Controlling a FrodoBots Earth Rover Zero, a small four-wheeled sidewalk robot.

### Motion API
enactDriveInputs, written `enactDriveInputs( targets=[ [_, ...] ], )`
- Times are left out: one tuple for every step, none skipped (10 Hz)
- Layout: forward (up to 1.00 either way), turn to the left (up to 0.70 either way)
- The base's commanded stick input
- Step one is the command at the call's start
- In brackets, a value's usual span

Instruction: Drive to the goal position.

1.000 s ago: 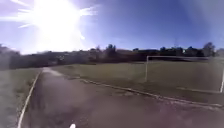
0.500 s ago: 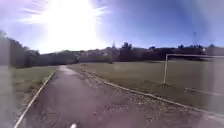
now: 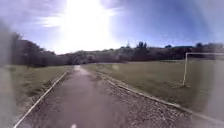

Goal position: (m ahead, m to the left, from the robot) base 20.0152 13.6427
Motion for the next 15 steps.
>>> enactDriveInputs(
  targets=[
    [0.7, 0.05],
    [0.7, 0.02],
    [0.7, 0.0],
    [0.7, 0.0],
    [0.7, 0.0],
    [0.7, 0.0],
    [0.7, 0.0],
    [0.7, -0.01],
    [0.7, -0.12],
    [0.7, -0.34],
    [0.7, -0.34],
    [0.7, -0.34],
    [0.7, -0.27],
    [0.7, -0.05],
    [0.7, 0.0]
  ],
)
